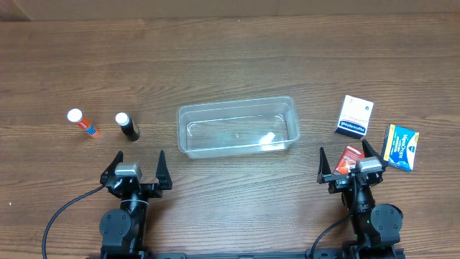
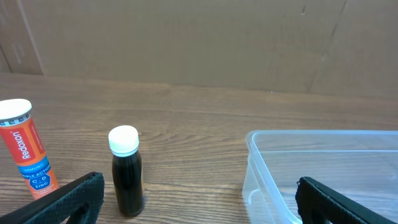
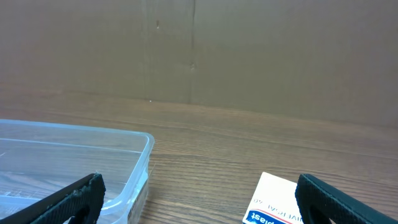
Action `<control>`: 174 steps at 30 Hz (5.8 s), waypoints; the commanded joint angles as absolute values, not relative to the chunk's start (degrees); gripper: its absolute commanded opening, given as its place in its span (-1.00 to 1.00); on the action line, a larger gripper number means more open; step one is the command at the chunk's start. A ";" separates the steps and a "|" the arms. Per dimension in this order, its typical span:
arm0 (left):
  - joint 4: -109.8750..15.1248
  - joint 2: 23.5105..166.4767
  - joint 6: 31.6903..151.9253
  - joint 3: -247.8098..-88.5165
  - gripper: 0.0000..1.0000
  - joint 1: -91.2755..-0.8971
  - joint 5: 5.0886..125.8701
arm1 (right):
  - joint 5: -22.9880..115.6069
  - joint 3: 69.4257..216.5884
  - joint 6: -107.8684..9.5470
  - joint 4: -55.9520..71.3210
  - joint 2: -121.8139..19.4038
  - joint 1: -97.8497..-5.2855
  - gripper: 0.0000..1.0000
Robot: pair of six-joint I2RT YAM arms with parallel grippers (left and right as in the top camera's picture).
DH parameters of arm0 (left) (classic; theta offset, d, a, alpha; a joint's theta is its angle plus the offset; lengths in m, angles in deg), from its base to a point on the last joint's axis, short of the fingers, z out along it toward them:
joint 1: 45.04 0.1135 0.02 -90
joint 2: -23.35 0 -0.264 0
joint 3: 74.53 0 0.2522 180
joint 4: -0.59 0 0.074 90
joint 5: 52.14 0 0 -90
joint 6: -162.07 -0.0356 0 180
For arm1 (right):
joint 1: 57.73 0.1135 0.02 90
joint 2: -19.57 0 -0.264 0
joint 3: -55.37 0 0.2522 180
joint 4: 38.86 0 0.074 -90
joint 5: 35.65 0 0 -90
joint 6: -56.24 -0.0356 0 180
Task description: Pack container
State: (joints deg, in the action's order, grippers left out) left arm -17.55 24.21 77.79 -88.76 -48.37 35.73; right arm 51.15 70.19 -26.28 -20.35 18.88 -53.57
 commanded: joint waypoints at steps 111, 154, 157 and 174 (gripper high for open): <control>-75.52 133.47 87.53 -175.00 -0.01 -36.70 34.29 | 55.13 134.03 -47.30 29.49 -54.82 -60.91 1.00; -87.82 136.75 104.61 -191.77 -0.92 -67.84 29.61 | 55.13 134.03 -47.28 29.49 -54.84 -60.91 1.00; -86.40 139.13 103.71 -191.77 -0.92 -66.23 29.55 | 55.15 134.03 -47.28 29.49 -54.84 -60.91 1.00; -86.51 140.77 100.34 -193.04 0.32 -65.33 29.92 | 55.17 134.03 -47.26 29.49 -54.84 -60.91 1.00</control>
State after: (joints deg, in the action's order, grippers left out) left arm -86.03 141.65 102.31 -191.18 -65.24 30.73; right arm 55.59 132.26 -47.08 29.77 -54.87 -60.69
